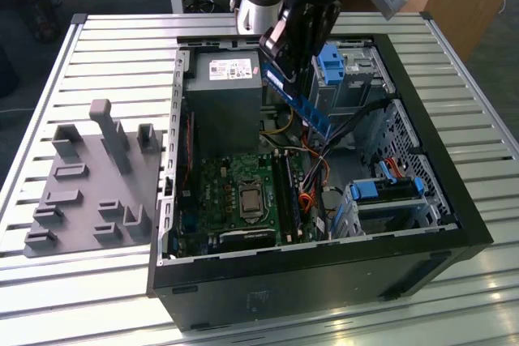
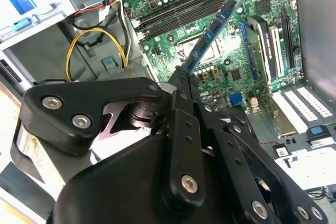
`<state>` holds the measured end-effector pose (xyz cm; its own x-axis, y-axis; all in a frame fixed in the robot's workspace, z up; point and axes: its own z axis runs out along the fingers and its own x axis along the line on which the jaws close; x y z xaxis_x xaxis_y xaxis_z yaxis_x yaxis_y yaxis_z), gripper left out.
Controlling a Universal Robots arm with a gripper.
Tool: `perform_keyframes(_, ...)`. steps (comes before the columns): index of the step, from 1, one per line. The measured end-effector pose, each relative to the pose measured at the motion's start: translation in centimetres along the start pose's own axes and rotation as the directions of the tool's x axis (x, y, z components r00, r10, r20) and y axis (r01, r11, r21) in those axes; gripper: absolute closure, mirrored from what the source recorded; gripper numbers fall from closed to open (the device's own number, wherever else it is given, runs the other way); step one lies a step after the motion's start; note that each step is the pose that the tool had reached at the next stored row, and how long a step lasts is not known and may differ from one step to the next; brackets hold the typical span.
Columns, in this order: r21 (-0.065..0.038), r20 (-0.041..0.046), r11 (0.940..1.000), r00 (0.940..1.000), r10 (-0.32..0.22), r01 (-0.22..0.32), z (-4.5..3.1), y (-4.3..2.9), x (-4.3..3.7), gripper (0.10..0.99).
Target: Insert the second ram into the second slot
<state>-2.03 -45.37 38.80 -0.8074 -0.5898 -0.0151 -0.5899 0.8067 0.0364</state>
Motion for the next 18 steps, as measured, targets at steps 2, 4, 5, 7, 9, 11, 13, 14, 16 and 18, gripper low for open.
perform_keyframes(2,0.0,0.0004,1.0,1.0,0.01,-0.01,0.01,0.0,0.0,0.965)
perform_keyframes(4,0.0,0.0008,0.9998,0.9998,0.02,-0.02,0.01,0.0,0.0,0.965)
perform_keyframes(5,0.0,0.0009,0.9997,0.9997,0.025,-0.025,0.01,0.0,0.0,0.965)
perform_keyframes(7,0.001,0.0013,0.9994,0.9994,0.036,-0.036,0.02,0.0,0.0,0.965)
perform_keyframes(9,0.001,0.0016,0.9989,0.9989,0.046,-0.046,0.02,0.0,0.0,0.965)
perform_keyframes(11,0.001,0.0019,0.9984,0.9984,0.057,-0.057,0.03,0.0,0.0,0.965)
perform_keyframes(13,0.002,0.0021,0.9978,0.9978,0.067,-0.067,0.03,0.0,0.0,0.965)
perform_keyframes(14,0.002,0.0023,0.9974,0.9974,0.073,-0.073,0.03,0.0,0.0,0.965)
perform_keyframes(16,0.002,0.0027,0.9964,0.9964,0.085,-0.085,0.03,0.0,0.0,0.965)
perform_keyframes(18,0.002,0.0031,0.9952,0.9952,0.098,-0.098,0.04,0.0,0.0,0.965)
